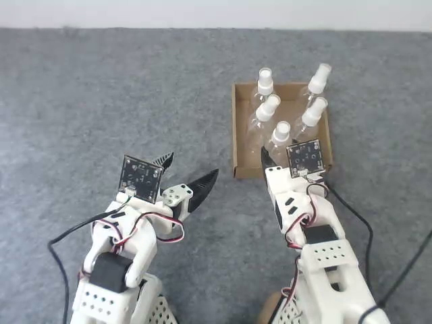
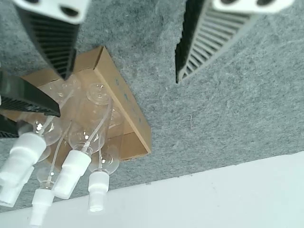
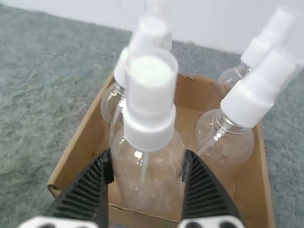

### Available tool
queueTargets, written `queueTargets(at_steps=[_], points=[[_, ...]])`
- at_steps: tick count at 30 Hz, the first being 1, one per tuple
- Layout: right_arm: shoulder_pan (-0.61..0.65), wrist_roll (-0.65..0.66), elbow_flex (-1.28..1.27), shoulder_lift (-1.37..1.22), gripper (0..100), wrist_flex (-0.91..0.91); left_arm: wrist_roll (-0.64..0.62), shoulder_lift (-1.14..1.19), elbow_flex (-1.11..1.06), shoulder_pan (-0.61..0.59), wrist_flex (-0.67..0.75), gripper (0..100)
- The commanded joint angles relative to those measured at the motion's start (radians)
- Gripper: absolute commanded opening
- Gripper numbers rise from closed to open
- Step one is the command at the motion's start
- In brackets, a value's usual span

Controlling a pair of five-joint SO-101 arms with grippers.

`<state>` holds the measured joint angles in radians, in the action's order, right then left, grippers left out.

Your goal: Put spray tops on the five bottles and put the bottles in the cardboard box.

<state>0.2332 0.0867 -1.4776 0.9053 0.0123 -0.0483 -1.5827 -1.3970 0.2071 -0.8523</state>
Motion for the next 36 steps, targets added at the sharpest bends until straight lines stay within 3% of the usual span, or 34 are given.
queueTargets(at_steps=[1, 29, 36], points=[[0.002, 0.012, 0.091, 0.027, 0.6, 0.104, -0.002, 0.009, 0.004, 0.000, 0.023, 31], [-0.004, 0.011, 0.163, -0.102, 1.0, 0.101, -0.003, 0.008, 0.004, 0.000, 0.023, 31], [0.001, -0.041, 0.163, -0.101, 16.2, 0.111, -0.003, 0.008, 0.004, 0.000, 0.023, 31]])
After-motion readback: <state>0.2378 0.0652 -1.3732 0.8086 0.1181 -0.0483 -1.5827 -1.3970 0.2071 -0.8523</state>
